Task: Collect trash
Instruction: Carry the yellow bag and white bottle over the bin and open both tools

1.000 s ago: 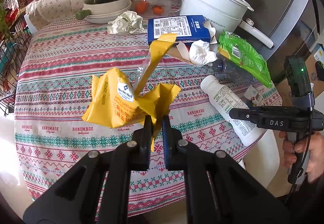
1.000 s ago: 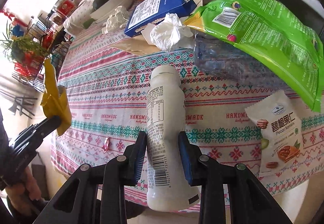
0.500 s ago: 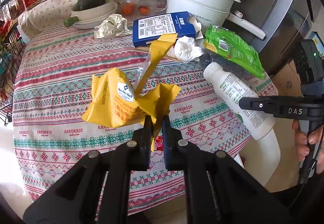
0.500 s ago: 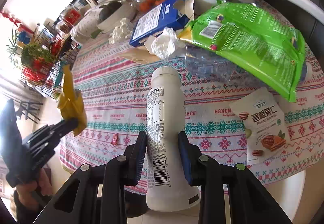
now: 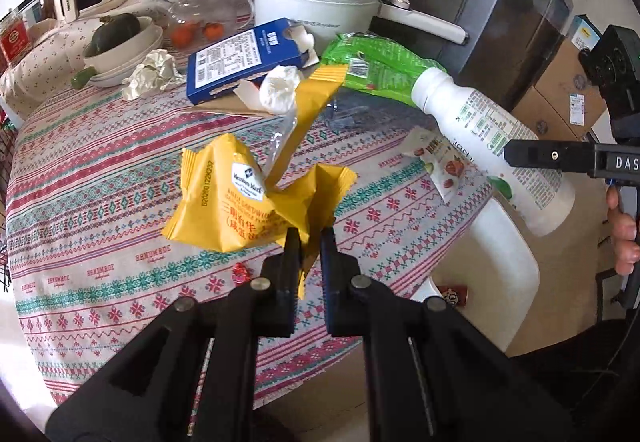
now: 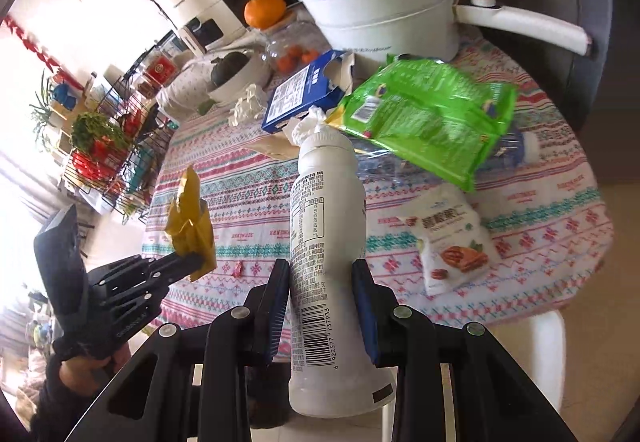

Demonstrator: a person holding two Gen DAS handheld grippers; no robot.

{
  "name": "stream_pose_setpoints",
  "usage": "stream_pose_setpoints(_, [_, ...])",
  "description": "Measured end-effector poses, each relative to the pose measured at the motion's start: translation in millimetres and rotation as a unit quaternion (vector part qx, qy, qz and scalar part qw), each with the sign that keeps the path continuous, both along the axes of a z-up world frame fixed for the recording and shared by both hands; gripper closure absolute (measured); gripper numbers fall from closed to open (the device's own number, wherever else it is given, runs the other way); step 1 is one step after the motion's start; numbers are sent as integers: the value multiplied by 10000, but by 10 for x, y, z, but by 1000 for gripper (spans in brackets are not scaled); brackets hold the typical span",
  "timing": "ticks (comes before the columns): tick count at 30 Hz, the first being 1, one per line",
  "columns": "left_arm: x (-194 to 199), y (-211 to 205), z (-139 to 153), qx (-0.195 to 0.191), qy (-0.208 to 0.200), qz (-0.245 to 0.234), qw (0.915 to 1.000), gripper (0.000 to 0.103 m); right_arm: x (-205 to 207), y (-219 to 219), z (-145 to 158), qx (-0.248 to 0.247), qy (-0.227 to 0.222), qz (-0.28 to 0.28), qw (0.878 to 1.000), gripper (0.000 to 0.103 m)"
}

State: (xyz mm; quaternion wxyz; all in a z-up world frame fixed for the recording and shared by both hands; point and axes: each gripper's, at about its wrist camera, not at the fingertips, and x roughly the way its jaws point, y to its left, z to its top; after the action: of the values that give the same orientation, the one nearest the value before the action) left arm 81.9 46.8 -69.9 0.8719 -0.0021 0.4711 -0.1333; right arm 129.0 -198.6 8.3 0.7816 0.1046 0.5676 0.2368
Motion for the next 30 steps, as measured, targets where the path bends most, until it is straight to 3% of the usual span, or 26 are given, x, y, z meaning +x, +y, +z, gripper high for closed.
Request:
stream_pose_setpoints(10, [-274, -810, -93, 100, 145, -1185, 9928, 92, -522, -832, -53, -246, 87, -264, 9993, 71])
stream_pose_setpoints(15, [-434, -1336, -239, 202, 332, -1825, 9824, 92, -767, -1266, -206, -380, 295, -517, 9975, 70])
stream_pose_setpoints(20, [-565, -1856, -553, 264, 706, -2462, 9663, 92, -933, -1563, -422, -465, 561, -712, 9948, 70])
stream_pose_setpoints(24, [-593, -2154, -816, 446, 953, -2671, 9579, 92, -1023, -1695, -596, -602, 760, -733, 9926, 70])
stream_pose_setpoints(30, [-521, -2337, -1067, 697, 1083, -2682, 9547, 88, -1072, -1842, -778, -764, 947, -768, 9896, 70])
